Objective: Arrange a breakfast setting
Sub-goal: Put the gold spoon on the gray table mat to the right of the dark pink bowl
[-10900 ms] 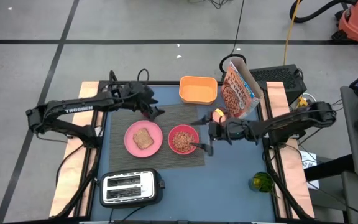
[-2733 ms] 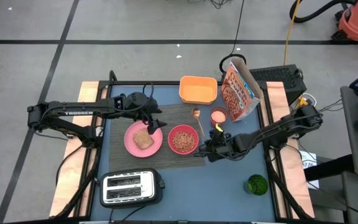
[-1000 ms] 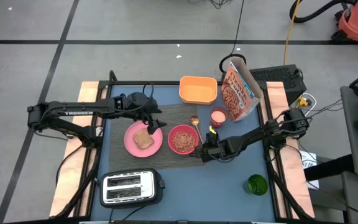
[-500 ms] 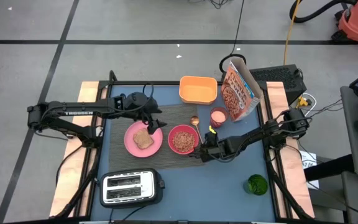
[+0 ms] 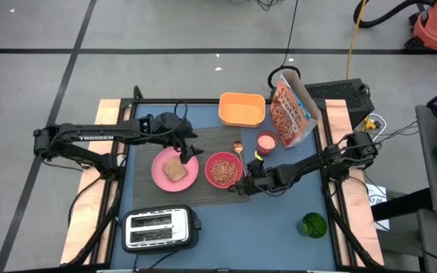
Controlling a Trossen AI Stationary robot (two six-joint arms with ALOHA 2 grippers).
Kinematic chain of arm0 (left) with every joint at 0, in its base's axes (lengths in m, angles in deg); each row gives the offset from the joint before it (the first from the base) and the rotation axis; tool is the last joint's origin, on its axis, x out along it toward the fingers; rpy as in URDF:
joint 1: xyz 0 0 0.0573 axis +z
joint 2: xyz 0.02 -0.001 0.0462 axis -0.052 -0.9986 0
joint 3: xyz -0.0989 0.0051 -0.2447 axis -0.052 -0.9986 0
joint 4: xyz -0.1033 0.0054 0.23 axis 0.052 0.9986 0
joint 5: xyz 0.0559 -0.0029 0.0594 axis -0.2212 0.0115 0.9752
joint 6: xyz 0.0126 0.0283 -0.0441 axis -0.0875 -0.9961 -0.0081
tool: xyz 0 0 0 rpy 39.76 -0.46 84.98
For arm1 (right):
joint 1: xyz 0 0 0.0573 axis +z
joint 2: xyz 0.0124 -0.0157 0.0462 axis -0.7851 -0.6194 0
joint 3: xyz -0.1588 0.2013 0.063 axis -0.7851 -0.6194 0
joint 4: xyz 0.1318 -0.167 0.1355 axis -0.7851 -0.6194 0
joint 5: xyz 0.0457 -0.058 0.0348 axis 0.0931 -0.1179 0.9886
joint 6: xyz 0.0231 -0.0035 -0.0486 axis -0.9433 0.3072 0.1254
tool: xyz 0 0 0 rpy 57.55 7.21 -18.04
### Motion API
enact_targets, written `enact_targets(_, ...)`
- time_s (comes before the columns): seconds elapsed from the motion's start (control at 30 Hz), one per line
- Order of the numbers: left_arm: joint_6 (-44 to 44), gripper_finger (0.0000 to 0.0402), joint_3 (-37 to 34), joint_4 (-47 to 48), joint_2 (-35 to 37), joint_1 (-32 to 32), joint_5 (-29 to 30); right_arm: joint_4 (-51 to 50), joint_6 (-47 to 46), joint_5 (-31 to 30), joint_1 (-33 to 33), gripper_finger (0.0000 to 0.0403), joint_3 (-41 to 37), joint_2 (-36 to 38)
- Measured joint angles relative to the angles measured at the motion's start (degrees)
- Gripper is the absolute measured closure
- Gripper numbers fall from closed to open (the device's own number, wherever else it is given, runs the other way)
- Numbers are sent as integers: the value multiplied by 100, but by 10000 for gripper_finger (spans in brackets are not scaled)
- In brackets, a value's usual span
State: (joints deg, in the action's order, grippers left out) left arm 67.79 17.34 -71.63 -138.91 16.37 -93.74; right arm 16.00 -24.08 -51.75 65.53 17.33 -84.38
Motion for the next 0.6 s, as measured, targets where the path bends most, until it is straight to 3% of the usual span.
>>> enact_targets(0.6,26,23,0,0,0,0,-1,26,460,339,7,282,9,30)
